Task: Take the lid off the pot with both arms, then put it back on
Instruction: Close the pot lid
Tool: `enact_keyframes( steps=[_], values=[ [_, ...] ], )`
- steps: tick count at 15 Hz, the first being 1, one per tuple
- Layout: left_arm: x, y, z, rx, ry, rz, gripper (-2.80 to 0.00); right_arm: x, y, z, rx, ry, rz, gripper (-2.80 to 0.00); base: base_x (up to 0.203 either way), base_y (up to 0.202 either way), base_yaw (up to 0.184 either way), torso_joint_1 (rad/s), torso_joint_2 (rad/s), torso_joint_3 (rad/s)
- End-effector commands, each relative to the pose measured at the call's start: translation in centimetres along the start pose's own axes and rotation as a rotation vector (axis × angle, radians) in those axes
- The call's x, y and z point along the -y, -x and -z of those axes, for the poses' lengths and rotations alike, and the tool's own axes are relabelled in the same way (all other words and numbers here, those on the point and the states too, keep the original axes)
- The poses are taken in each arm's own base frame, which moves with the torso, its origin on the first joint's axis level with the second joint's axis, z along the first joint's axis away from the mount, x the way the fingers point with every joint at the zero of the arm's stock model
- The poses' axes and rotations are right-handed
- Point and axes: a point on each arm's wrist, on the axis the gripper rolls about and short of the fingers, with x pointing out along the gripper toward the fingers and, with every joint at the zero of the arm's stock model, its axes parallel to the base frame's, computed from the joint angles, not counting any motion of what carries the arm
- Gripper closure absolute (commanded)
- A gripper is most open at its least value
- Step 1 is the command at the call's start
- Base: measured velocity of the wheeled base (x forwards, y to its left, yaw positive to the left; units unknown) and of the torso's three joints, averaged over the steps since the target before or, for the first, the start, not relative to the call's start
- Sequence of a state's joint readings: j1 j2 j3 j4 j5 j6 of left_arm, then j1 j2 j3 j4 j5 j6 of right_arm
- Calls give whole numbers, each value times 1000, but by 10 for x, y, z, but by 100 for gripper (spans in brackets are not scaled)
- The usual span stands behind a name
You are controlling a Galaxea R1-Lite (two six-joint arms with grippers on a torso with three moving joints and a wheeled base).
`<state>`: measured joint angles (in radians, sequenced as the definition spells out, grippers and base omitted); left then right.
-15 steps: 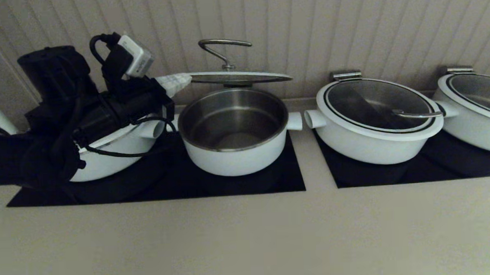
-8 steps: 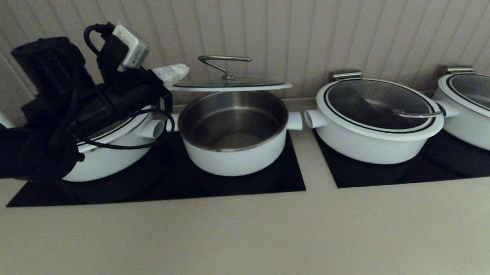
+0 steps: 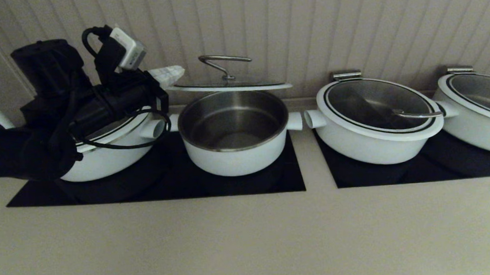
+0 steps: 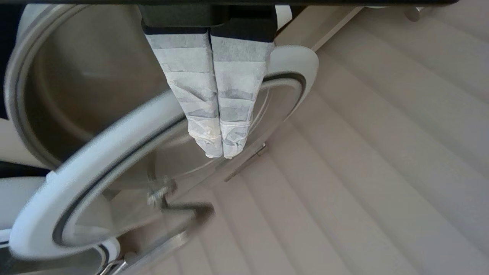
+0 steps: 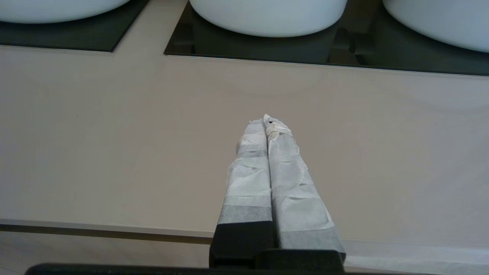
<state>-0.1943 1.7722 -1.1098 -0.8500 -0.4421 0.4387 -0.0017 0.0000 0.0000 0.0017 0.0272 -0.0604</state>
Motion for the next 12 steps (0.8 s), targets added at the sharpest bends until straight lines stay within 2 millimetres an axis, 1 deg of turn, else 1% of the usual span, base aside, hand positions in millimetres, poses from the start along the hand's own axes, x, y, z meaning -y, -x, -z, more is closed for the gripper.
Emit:
enact_keyframes(
  steps=[1, 4, 7, 12],
  values=[
    [1, -6, 7, -6, 2, 8, 0, 0, 0, 0, -1, 1, -1, 0, 0, 0, 0, 0, 0, 0],
    [1, -13, 15, -15, 3, 12, 0, 0, 0, 0, -1, 1, -1, 0, 0, 0, 0, 0, 0, 0],
    [5, -19, 24, -31, 12, 26, 0, 0, 0, 0, -1, 1, -1, 0, 0, 0, 0, 0, 0, 0],
    [9, -21, 32, -46, 2, 38, 0, 0, 0, 0, -1, 1, -1, 0, 0, 0, 0, 0, 0, 0]
  ],
)
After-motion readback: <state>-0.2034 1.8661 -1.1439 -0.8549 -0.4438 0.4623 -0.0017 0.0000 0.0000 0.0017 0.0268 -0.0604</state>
